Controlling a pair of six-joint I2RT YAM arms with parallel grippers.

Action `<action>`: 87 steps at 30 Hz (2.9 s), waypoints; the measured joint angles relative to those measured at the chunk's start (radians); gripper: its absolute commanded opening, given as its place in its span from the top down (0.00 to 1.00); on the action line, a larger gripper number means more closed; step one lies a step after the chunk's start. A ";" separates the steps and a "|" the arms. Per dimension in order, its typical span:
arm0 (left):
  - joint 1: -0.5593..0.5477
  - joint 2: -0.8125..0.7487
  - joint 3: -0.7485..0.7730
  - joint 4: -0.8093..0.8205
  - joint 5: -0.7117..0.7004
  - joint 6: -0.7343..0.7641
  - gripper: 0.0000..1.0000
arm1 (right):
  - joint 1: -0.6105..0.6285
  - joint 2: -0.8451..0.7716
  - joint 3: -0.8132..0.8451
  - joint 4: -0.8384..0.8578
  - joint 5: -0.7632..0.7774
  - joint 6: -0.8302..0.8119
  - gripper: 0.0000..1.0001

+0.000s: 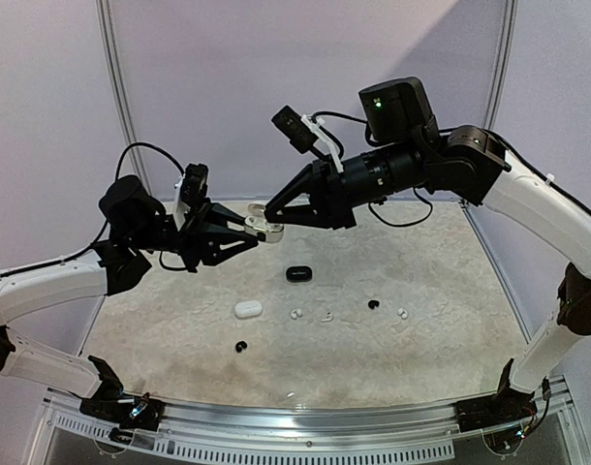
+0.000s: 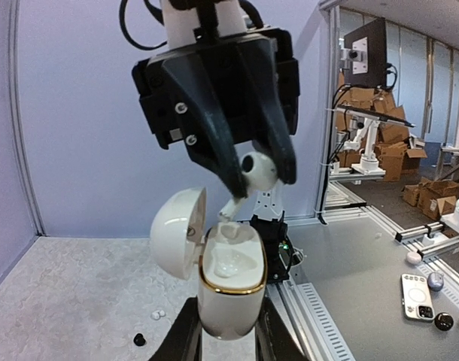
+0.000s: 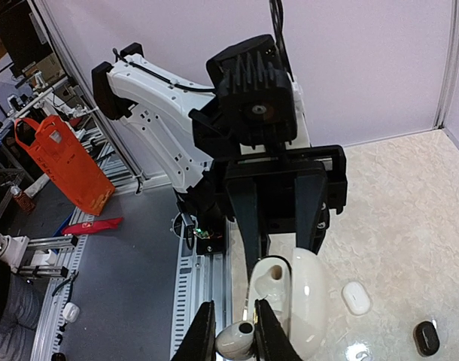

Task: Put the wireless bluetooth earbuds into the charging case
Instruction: Place the right earbud at the center of the board, then pick up the right earbud from the center of the board.

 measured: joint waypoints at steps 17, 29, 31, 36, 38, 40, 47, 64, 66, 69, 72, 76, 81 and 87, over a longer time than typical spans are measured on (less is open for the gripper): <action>0.015 -0.052 -0.071 -0.207 -0.301 0.045 1.00 | -0.213 -0.254 -0.353 -0.062 0.118 0.365 0.95; 0.015 -0.087 -0.113 -0.205 -0.344 0.045 1.00 | -0.242 0.005 -0.694 -0.218 0.311 0.686 0.96; 0.015 -0.092 -0.117 -0.204 -0.347 0.045 1.00 | -0.238 0.046 -0.694 -0.223 0.383 0.724 0.95; 0.015 -0.109 -0.123 -0.199 -0.352 0.048 1.00 | -0.222 0.163 -0.662 -0.253 0.578 0.805 0.94; 0.015 -0.115 -0.127 -0.197 -0.353 0.049 1.00 | -0.211 0.217 -0.635 -0.265 0.630 0.825 0.93; 0.015 -0.118 -0.131 -0.198 -0.354 0.052 1.00 | -0.199 0.269 -0.613 -0.267 0.668 0.840 0.92; 0.015 -0.119 -0.134 -0.197 -0.356 0.064 1.00 | -0.177 0.312 -0.596 -0.274 0.720 0.862 0.77; 0.018 -0.119 -0.133 -0.197 -0.355 0.083 1.00 | -0.153 0.341 -0.462 -0.331 0.790 0.667 0.37; 0.018 -0.119 -0.133 -0.198 -0.355 0.086 1.00 | -0.145 0.337 -0.453 -0.352 0.808 0.622 0.37; 0.018 -0.119 -0.133 -0.198 -0.355 0.090 1.00 | -0.137 0.326 -0.453 -0.406 0.834 0.567 0.39; 0.018 -0.119 -0.134 -0.198 -0.355 0.092 1.00 | -0.132 0.313 -0.453 -0.445 0.860 0.537 0.39; 0.018 -0.119 -0.134 -0.198 -0.354 0.093 1.00 | -0.131 0.307 -0.453 -0.452 0.879 0.507 0.40; 0.018 -0.119 -0.133 -0.199 -0.353 0.093 1.00 | -0.131 0.307 -0.467 -0.424 0.856 0.454 0.58; 0.018 -0.120 -0.134 -0.199 -0.353 0.094 1.00 | -0.136 0.327 -0.476 -0.406 0.822 0.389 0.67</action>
